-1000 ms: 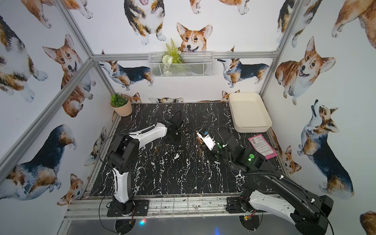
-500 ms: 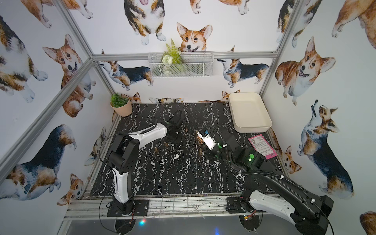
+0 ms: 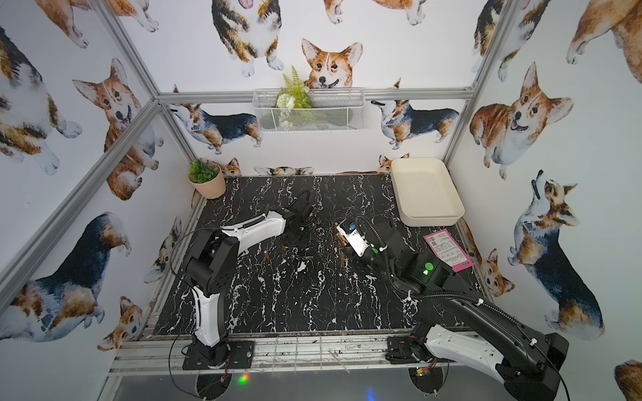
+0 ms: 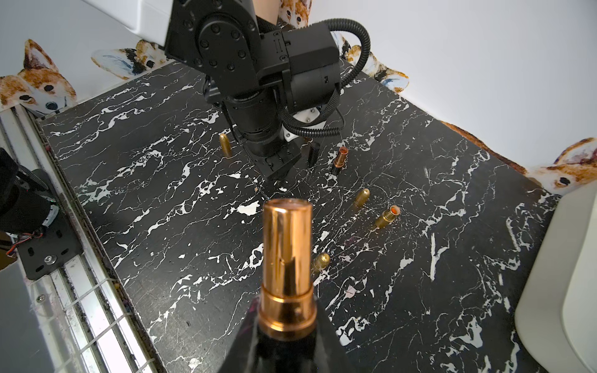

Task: Open the lipstick cap
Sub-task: Place the cover at the center of the board, then place the lipstick at the center of the board.

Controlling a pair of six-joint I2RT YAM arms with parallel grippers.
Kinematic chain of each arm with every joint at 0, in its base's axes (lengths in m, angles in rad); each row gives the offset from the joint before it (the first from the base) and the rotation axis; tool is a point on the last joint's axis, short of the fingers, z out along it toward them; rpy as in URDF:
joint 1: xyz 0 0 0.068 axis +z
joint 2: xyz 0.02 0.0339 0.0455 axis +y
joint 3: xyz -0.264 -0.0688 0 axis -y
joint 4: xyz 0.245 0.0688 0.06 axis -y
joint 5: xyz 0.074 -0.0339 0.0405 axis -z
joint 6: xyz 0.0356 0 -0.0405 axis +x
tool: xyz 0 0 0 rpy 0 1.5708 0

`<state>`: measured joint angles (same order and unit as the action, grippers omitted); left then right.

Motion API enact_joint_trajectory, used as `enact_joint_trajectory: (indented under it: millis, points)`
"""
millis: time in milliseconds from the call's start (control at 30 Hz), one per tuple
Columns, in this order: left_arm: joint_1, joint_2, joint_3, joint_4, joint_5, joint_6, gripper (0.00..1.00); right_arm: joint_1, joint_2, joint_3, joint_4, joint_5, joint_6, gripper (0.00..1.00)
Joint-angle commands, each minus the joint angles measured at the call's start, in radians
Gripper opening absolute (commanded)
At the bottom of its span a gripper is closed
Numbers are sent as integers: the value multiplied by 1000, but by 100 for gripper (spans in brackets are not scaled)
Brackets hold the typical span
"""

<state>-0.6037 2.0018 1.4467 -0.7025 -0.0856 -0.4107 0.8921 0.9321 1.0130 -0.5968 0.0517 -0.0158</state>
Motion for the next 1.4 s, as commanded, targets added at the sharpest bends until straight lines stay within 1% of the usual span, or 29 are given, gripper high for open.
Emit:
enact_joint_trajectory:
  millis: [0, 33, 167, 267, 333, 400, 467, 500, 600, 667, 833, 1033, 1367]
  points:
    - [-1, -19, 40, -42, -3, -7, 46, 1, -6, 2, 3, 8, 5, 15]
    - [-1, -33, 51, -54, -1, -7, 46, 2, -6, 2, -1, 10, 4, 15]
    - [5, -116, 98, -100, 37, -5, 56, 1, -7, 1, 3, 9, 4, 15]
    - [43, -185, 108, -103, 175, -38, 58, 1, -7, -6, 19, 8, 5, 15]
    - [48, -240, 111, -101, 233, -40, 58, 2, -3, -11, 29, 7, 5, 15]
    - [58, -285, 127, -110, 318, -41, 59, 2, 2, -17, 43, 2, 1, 16]
    - [71, -329, 138, -107, 435, -56, 59, 2, 12, -20, 56, -2, -5, 16]
    - [76, -336, 143, -100, 503, -61, 59, 1, 18, -20, 64, -4, -6, 16]
    - [78, -380, 161, -89, 656, -76, 59, 1, 38, -22, 89, -9, -9, 16]
    - [76, -392, 171, -89, 724, -85, 59, 1, 54, -20, 105, -16, -11, 16]
    - [71, -423, 169, -81, 815, -97, 59, 2, 92, -2, 126, -26, -12, 16]
    - [50, -460, 152, -82, 862, -113, 58, 1, 136, 14, 165, -23, -19, 16]
    - [-21, -473, 122, -104, 870, -105, 55, 2, 181, 28, 196, -43, -11, 16]
